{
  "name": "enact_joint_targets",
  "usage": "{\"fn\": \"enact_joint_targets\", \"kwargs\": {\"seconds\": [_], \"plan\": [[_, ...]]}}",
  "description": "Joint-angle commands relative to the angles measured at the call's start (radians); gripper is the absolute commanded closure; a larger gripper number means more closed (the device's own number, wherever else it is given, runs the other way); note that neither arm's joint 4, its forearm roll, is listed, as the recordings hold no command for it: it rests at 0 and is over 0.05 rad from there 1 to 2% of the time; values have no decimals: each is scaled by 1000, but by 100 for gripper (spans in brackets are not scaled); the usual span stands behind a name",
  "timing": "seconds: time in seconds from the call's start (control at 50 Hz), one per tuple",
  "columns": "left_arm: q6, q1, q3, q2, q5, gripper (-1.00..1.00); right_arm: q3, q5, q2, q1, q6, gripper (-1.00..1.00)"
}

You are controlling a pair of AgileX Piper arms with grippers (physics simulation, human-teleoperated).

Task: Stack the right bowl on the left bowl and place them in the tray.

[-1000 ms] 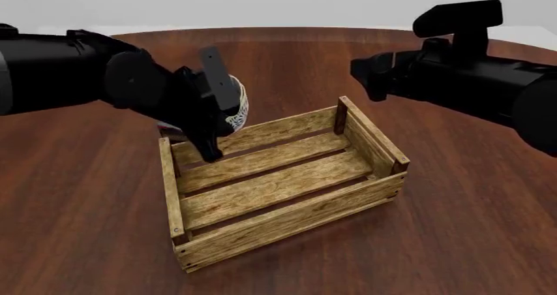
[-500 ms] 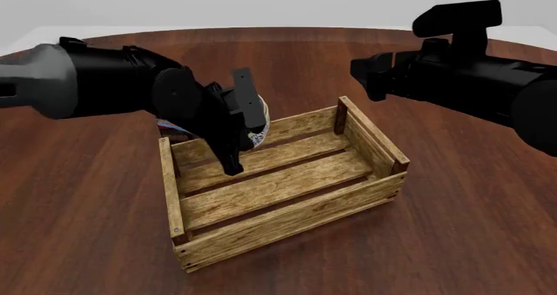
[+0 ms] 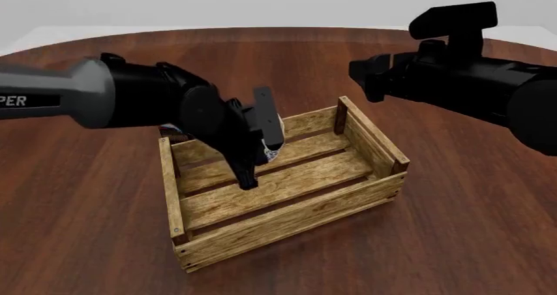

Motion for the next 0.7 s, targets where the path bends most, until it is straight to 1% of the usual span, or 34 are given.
{"fn": "enact_joint_targets", "kwargs": {"seconds": [0.02,0.26,0.7], "plan": [[-46,-35,-8,41,-36,100,2,5,-10,11,5,-100],[-32,-39,12,66,-57,100,4,11,-24,12,4,-100],[-34,-58,14,118,-73,100,6,14,-30,11,1,-100]]}}
